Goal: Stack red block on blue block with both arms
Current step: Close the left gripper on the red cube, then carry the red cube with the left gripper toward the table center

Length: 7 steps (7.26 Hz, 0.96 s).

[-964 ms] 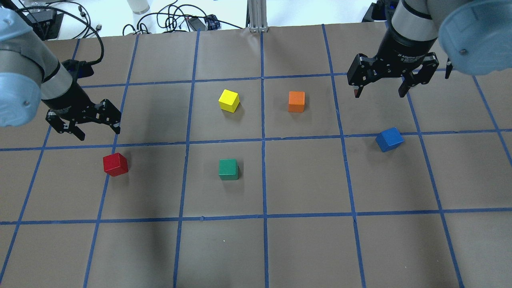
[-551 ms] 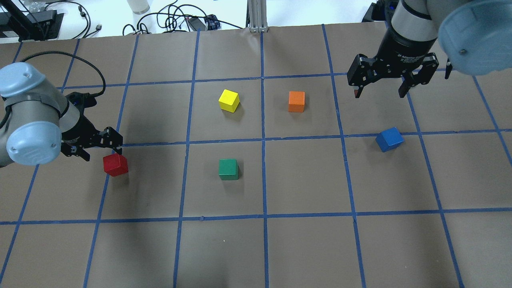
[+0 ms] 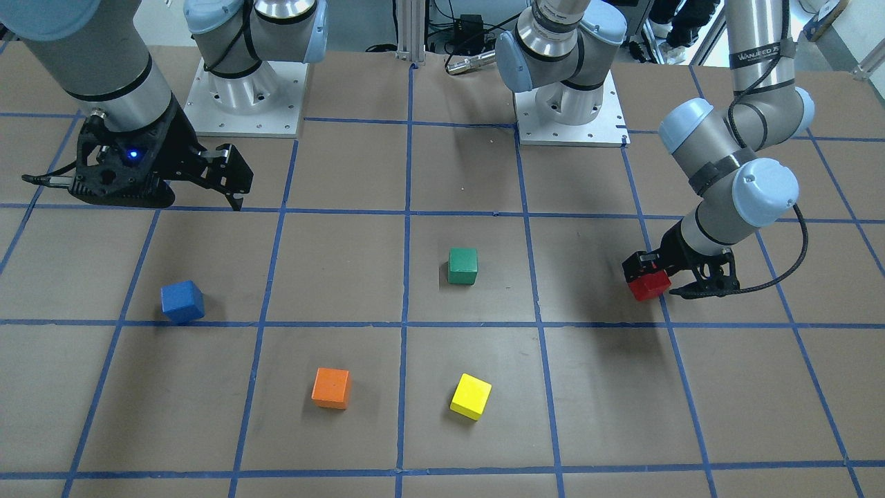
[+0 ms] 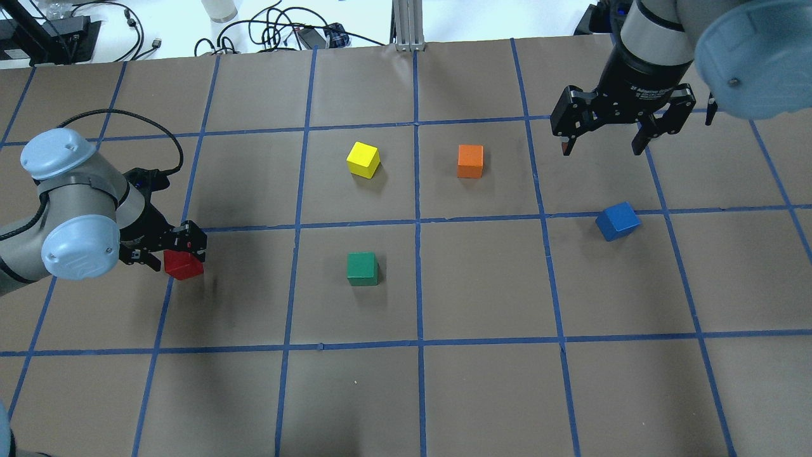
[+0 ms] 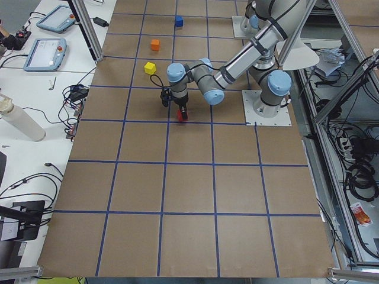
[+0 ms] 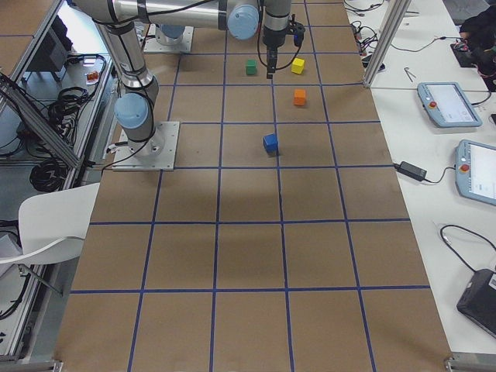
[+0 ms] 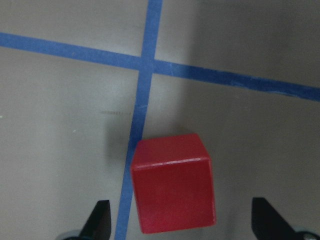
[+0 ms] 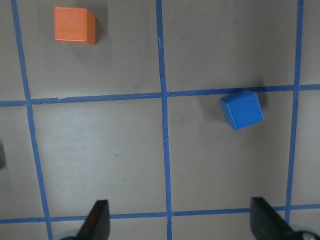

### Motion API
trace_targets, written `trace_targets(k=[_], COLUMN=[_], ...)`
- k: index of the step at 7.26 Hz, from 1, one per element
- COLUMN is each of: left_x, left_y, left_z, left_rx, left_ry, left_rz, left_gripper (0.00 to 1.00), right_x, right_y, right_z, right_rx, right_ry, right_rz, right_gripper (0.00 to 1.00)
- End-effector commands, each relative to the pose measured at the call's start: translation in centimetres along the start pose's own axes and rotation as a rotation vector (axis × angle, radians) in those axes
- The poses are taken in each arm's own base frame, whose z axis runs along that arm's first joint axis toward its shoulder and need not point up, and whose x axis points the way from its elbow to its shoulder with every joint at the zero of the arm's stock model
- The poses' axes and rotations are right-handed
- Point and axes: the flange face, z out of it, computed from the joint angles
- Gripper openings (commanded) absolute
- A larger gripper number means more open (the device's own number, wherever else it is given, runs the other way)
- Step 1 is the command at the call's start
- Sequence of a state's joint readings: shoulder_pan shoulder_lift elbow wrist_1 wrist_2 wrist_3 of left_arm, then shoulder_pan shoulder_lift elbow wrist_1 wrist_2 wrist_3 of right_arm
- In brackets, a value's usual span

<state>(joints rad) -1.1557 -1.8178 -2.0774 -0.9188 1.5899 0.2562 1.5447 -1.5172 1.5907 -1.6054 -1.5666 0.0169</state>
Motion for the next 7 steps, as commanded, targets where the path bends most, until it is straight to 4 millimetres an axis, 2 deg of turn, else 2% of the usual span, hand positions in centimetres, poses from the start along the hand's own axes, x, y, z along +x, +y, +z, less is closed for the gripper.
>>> trace_targets(k=[1,2,3,5,6,7], left_x=[-0.1,0.7,2.6,13.4,18.8,23.7], left_y=[-0.4,-0.7,-1.4,-3.2,-3.1,-2.0], left_z=[0.1,-1.2,-3.4,-8.9,-10.6,-11.0], left_rx=[0.017,0.040,0.051,0.086,0.103,0.116], left_ry=[-0.010,-0.019,-0.021,-0.039,-0.031,0.003], left_rz=[0.037,0.064,0.117,0.337,0.420,0.394], left_gripper=[0.00,0.00,0.00,0.00,0.00,0.00], right_x=[0.0,0.0,0.0,0.0,0.0,0.0], right_y=[0.0,0.0,0.0,0.0,0.0,0.0], right_z=[0.0,0.0,0.0,0.0,0.0,0.0], right_rx=[0.001,0.001,0.001,0.001,0.001,0.002], right_ry=[0.000,0.000,0.000,0.000,0.000,0.000], right_rz=[0.000,0.000,0.000,0.000,0.000,0.000], right_gripper=[1.00,1.00,1.00,1.00,1.00,1.00])
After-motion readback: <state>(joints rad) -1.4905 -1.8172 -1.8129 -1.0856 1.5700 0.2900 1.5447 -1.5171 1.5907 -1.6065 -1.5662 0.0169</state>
